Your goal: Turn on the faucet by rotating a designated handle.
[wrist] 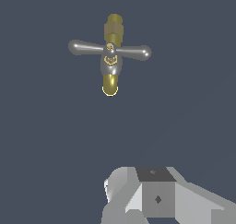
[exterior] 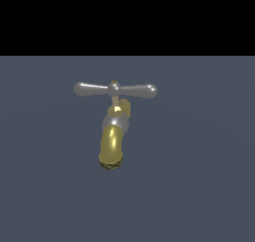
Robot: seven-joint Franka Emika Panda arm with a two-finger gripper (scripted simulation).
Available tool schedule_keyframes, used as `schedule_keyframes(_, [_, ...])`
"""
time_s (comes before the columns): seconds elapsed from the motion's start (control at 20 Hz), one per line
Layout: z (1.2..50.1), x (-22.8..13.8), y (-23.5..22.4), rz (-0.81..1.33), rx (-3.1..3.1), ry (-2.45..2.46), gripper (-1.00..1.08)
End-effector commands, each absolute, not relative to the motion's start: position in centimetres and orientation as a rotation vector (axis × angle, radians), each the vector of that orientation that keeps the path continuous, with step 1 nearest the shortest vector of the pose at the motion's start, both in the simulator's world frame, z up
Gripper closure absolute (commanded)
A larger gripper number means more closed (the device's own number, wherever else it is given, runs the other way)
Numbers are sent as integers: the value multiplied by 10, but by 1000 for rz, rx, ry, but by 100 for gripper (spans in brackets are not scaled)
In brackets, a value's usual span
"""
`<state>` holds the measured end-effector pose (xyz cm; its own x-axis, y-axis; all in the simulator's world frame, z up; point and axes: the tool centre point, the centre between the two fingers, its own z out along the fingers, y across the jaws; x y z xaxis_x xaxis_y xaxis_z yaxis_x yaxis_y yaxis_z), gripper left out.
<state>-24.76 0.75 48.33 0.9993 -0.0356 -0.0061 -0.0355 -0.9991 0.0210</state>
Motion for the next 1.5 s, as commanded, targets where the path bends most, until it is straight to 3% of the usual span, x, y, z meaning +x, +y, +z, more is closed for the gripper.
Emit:
schedule_keyframes(0.0, [483, -248, 8, -10, 3120, -55, 108])
schedule_keyframes(0.65, [464, -243, -4, -10, 3120, 109, 108])
schedule_keyframes(1.45, [394, -219, -38, -8, 3051, 680, 108])
